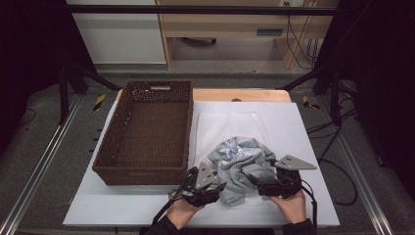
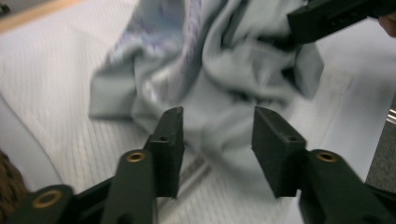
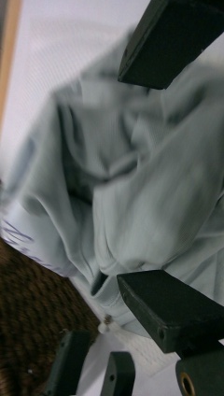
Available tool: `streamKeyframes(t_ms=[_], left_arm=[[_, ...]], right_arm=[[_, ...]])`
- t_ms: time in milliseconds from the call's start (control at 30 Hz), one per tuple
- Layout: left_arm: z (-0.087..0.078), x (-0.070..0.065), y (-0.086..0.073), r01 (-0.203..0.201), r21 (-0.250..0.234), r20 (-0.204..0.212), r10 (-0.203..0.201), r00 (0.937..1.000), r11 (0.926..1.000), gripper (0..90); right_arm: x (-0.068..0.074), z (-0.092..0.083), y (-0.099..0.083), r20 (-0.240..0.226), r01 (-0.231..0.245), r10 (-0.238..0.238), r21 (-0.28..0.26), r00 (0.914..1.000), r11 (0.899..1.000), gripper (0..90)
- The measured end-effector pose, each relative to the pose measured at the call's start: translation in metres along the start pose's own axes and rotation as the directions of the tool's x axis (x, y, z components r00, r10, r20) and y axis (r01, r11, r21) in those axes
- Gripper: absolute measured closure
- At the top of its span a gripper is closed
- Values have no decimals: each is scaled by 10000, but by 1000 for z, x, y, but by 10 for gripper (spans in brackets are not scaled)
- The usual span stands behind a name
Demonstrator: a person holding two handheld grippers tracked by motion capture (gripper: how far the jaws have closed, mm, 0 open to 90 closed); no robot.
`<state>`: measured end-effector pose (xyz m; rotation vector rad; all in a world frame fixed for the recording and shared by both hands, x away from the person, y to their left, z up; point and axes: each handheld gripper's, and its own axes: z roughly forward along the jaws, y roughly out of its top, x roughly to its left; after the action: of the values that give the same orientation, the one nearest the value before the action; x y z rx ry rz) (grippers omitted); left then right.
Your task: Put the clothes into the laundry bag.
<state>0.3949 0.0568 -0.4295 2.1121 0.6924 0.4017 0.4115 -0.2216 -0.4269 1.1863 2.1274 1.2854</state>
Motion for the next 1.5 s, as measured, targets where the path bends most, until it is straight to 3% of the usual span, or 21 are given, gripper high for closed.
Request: streamKeyframes(t_ms=[133, 200, 233, 400, 433, 500, 533, 667, 700, 833, 967, 1000, 1033, 1167, 1200, 1233, 1267, 1400, 1433, 1467, 1500], left_arm=[[3, 3, -18, 60, 261, 21, -61, 10000, 9996, 674], [4, 6, -27, 97, 220, 290, -103, 9995, 9997, 721], [5, 9, -31, 71, 487, 359, -89, 9993, 9988, 741], [4, 14, -39, 429, 649, 570, -466, 9973, 9970, 782], [5, 14, -42, 471, 823, 376, -503, 9980, 9955, 805], [6, 16, -43, 578, 811, 388, -611, 9974, 9950, 823], [6, 16, -43, 578, 811, 388, -611, 9974, 9950, 835], [5, 16, -44, 601, 664, 354, -625, 9974, 9960, 878], [4, 16, -44, 577, 566, 340, -597, 9976, 9967, 889], [4, 18, -44, 601, 459, 323, -616, 9976, 9971, 890], [1, 20, -44, 645, 134, 372, -650, 9972, 9978, 884], [1, 20, -44, 645, 134, 372, -650, 9972, 9978, 884], [1, 20, -43, 575, 136, 427, -580, 9974, 9983, 885], [4, 17, -42, 516, -17, 596, -514, 9969, 9987, 891], [4, 17, -42, 516, -17, 596, -514, 9969, 9987, 891], [5, 16, -42, 494, 17, 687, -494, 9964, 9988, 891], [7, 15, -43, 406, 103, 640, -411, 9971, 9991, 891], [10, 13, -44, 216, 226, 574, -228, 9981, 9995, 891], [11, 13, -44, 131, 279, 557, -147, 9983, 9995, 891], [11, 13, -44, 131, 279, 557, -147, 9983, 9995, 891], [13, 13, -44, 180, 400, 571, -203, 9982, 9990, 891]], right_arm=[[10, 28, -5, -81, 158, -153, 661, 9999, 9977, 63], [11, 39, -9, -63, 244, -240, 857, 9997, 9960, 69], [11, 45, -11, 33, 250, -254, 997, 9997, 9947, 79], [12, 53, -18, 492, 470, -545, 1433, 9973, 9886, 199], [8, 54, -23, 432, 279, -342, 1389, 9985, 9899, 262], [2, 55, -26, 120, -465, 452, 1449, 9989, 9884, 312], [0, 56, -27, 30, -615, 617, 1424, 9981, 9879, 339], [-1, 55, -28, 62, -851, 852, 1606, 9963, 9833, 449], [-1, 53, -27, 42, -958, 964, 1683, 9953, 9811, 567], [-4, 40, -21, 203, -1145, 1127, 1617, 9934, 9802, 659], [-18, 12, -12, 1066, -1068, 964, 966, 9896, 9896, 665], [-18, 12, -12, 1066, -1068, 964, 966, 9896, 9896, 665], [-28, -4, -10, 1678, -1097, 975, 655, 9810, 9918, 665], [-52, -20, -20, 2730, -1227, 1029, 565, 9565, 9908, 663], [-52, -20, -20, 2730, -1227, 1029, 565, 9565, 9908, 663], [-62, -18, -28, 3176, -1323, 1016, 766, 9428, 9883, 659], [-64, -16, -32, 3267, -1375, 1014, 892, 9397, 9865, 656], [-66, -2, -44, 3304, -1017, 571, 1193, 9421, 9876, 625], [-65, 0, -44, 3370, -804, 335, 1260, 9409, 9888, 569], [-65, 0, -44, 3370, -804, 335, 1260, 9409, 9888, 569], [-65, -5, -41, 3465, -1058, 593, 1169, 9362, 9875, 497]])
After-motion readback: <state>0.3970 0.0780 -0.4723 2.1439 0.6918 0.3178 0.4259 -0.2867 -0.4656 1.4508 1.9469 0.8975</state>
